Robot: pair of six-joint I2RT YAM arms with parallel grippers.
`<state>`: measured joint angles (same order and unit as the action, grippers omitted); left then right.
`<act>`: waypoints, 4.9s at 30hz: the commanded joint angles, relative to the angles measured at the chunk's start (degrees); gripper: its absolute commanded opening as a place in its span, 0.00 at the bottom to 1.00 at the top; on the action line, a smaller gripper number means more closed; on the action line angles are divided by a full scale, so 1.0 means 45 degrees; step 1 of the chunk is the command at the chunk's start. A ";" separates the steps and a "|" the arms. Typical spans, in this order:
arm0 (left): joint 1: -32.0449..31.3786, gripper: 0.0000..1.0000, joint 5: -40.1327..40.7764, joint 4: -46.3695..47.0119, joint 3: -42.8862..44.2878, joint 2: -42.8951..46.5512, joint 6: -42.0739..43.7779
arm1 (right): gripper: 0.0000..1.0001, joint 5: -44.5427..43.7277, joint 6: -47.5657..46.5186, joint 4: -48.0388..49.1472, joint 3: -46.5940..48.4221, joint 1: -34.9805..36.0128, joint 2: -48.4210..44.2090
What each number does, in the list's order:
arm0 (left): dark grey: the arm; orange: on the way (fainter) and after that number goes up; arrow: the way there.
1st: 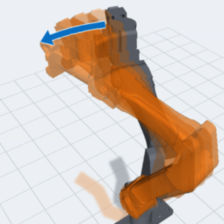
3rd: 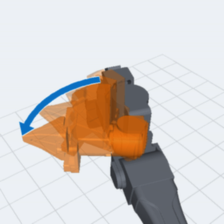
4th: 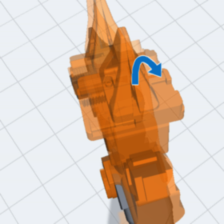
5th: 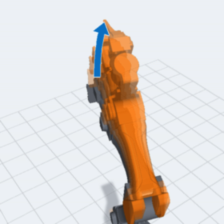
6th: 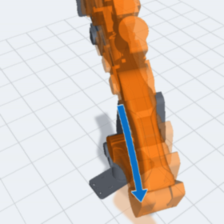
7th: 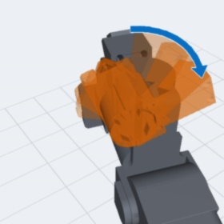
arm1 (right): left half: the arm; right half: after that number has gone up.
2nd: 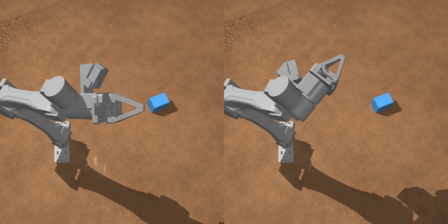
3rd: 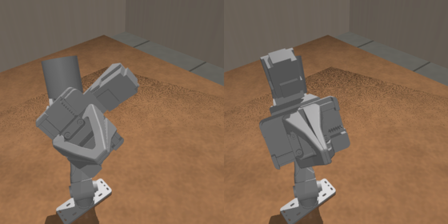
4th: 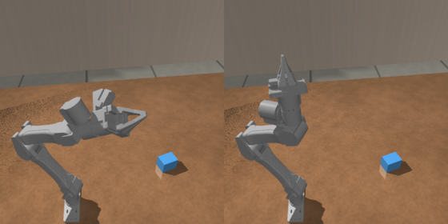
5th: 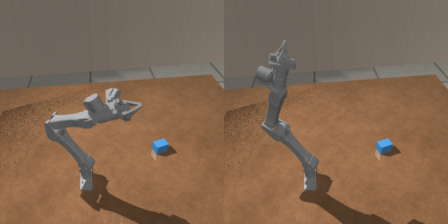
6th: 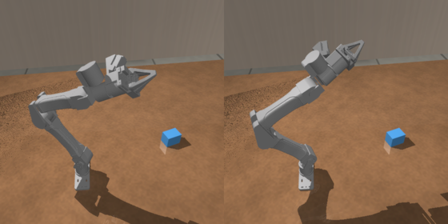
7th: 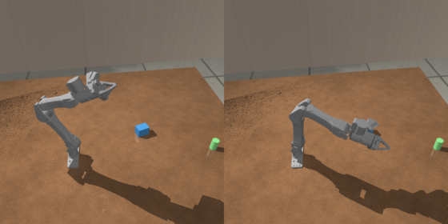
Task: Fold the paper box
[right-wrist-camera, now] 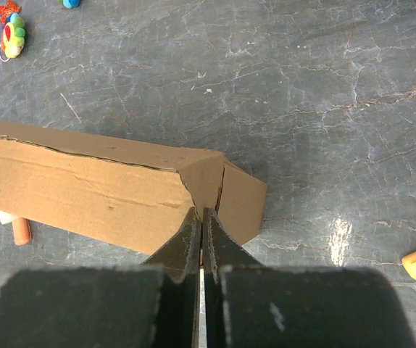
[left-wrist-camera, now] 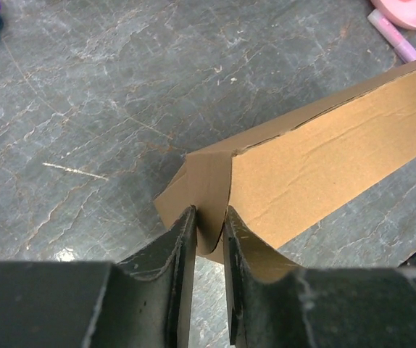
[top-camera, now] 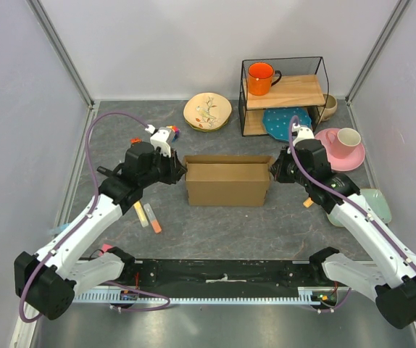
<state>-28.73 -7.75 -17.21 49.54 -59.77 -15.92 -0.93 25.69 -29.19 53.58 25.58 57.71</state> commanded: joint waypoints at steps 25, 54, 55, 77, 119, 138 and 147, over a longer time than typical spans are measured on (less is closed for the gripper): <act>-0.0061 0.02 -0.0642 -0.0743 0.1255 0.0079 -0.0582 | 0.00 -0.0496 -0.0085 -0.0584 -0.0716 0.0408 -0.0052; -0.0646 0.02 0.0568 0.2145 -0.1964 0.1133 -0.3844 | 0.00 -0.1102 -0.0046 -0.0447 -0.0930 0.0877 -0.0130; -0.0705 0.02 0.0705 0.2223 -0.2024 0.1230 -0.3902 | 0.00 -0.1122 -0.0045 -0.0428 -0.0969 0.0897 -0.0130; -0.3420 0.22 0.4748 0.2380 -0.2357 0.1523 -0.3864 | 0.00 -0.1376 -0.0084 -0.0076 -0.1517 0.1073 -0.0520; -0.3439 0.02 0.4398 0.1598 -0.1203 0.1524 -0.3219 | 0.00 -0.1297 -0.0085 -0.0017 -0.1536 0.1112 -0.0442; -0.3752 0.02 0.4455 0.2204 -0.3196 0.1778 -0.4079 | 0.00 -0.1434 -0.0143 -0.0095 -0.1927 0.1131 -0.0696; -0.3733 0.02 0.4807 0.2087 -0.3353 0.1856 -0.3845 | 0.08 -0.1766 -0.0026 -0.0310 -0.1342 0.1131 -0.0892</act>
<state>-44.51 16.01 -4.16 35.92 -50.43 -32.12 -10.31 24.67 -23.46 47.27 29.87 53.34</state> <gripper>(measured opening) 0.025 0.037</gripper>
